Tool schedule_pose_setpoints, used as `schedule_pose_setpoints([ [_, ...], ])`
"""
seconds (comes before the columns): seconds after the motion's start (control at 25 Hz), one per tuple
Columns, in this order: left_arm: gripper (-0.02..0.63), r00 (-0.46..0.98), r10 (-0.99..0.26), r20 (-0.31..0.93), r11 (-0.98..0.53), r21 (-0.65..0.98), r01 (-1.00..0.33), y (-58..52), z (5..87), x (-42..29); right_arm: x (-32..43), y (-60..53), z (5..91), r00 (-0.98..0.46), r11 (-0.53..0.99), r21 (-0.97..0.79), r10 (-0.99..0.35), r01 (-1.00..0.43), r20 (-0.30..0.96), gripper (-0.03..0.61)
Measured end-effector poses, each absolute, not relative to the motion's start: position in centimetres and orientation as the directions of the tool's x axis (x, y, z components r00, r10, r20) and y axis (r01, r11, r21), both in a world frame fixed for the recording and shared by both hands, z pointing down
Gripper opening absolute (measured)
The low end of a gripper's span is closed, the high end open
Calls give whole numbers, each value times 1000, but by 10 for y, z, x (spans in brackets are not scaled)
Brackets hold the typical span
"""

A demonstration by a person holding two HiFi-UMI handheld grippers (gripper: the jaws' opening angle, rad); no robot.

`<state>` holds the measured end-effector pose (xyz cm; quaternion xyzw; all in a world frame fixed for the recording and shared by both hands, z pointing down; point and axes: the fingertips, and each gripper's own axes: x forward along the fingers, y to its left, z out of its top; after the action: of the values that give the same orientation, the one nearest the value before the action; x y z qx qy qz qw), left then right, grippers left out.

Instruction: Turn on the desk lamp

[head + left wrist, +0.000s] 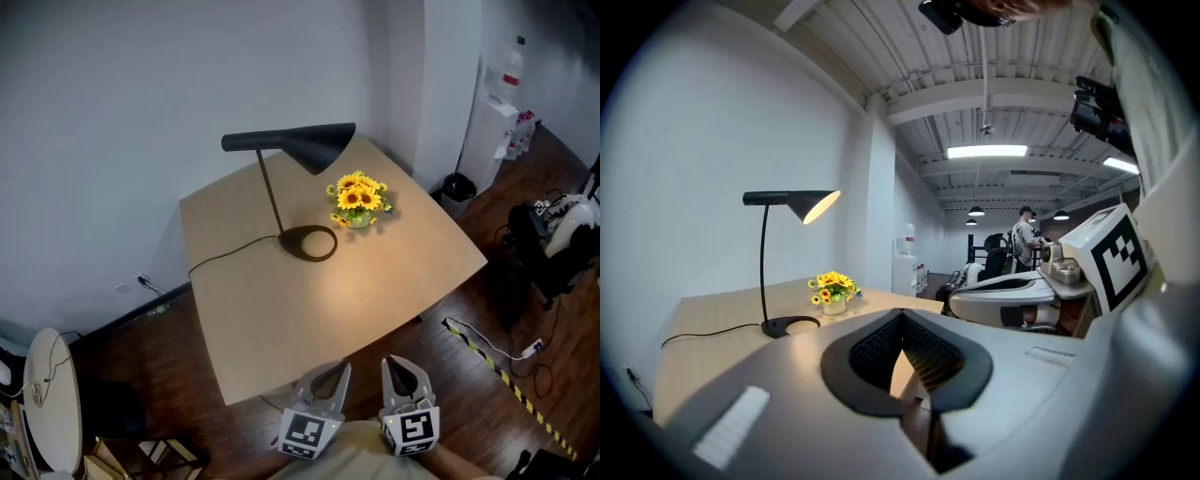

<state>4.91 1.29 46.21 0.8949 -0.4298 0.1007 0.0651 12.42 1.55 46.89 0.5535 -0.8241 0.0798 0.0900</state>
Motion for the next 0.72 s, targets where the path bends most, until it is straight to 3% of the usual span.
schedule_pose_setpoints([
  [0.28, 0, 571, -767, 291, -601, -16, -799, 56, 468, 80, 150, 48, 472, -434, 429, -73, -877, -901, 204, 0],
  [0.72, 0, 521, -799, 301, -551, -18, -834, 75, 472, 60, 131, 65, 469, -496, 494, -59, -848, -867, 187, 0],
])
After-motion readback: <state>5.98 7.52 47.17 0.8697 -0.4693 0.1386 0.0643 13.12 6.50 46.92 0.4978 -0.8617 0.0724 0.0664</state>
